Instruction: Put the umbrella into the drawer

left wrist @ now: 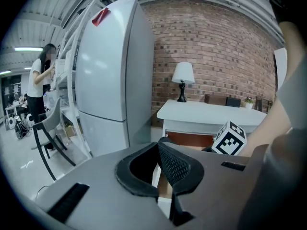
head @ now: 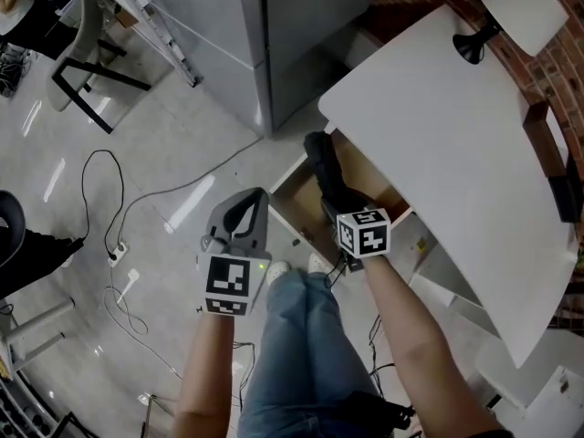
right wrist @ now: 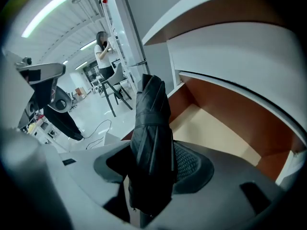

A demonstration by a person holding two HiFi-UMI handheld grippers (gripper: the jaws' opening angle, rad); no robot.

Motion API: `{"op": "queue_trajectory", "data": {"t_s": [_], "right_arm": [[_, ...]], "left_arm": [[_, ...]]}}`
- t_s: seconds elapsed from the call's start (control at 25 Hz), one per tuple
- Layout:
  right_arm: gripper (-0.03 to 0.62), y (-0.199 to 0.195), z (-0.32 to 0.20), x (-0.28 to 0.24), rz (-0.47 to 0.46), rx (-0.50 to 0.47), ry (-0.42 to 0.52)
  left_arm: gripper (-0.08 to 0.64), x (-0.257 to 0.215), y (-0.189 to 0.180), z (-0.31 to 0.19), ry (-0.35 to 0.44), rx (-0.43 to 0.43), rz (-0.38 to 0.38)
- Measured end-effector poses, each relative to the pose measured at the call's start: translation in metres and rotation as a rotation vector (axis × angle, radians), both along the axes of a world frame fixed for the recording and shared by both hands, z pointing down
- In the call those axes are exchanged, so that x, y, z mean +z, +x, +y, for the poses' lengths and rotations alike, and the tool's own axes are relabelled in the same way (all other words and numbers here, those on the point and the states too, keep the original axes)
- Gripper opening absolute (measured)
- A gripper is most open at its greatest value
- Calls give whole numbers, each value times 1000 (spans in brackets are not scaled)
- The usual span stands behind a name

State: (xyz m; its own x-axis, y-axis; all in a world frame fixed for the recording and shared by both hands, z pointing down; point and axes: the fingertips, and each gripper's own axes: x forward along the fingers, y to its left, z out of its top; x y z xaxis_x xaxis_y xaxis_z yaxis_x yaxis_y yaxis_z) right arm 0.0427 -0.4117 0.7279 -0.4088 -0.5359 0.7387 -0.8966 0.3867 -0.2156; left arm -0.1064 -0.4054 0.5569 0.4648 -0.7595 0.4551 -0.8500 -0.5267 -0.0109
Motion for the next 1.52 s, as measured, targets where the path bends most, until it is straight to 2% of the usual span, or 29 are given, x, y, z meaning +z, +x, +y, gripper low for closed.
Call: {"op": "queue_trajectory", "data": {"t_s": [0.16, 0.44, 0.64, 0.76, 0.92, 1.12, 1.28, 1.52], "right_arm": [[230, 8, -10, 10, -28, 70, 4], [230, 15, -15, 15, -95, 156, 85], [230, 23, -16, 21, -44, 193, 147], [229, 33, -15, 23, -40, 275, 169], [229, 53, -17, 40, 1, 360, 117], [229, 60, -22, 62, 55, 387, 74], [232, 60, -24, 75, 100, 364, 39], [242, 62, -18, 89, 196, 304, -77]], "left_arm": [[-2, 25, 5, -8, -8, -5, -2], [-2, 51, 12, -11, -23, -12, 20], [-2, 56, 19, -12, -19, 3, 23], [-2, 57, 21, -11, -21, 12, 17], [-2, 57, 19, -10, -26, 16, 7], [-2, 52, 12, -13, -18, 7, 3], [-2, 50, 9, -14, -12, 15, -5], [-2, 45, 6, -11, -16, 26, -11]]}}
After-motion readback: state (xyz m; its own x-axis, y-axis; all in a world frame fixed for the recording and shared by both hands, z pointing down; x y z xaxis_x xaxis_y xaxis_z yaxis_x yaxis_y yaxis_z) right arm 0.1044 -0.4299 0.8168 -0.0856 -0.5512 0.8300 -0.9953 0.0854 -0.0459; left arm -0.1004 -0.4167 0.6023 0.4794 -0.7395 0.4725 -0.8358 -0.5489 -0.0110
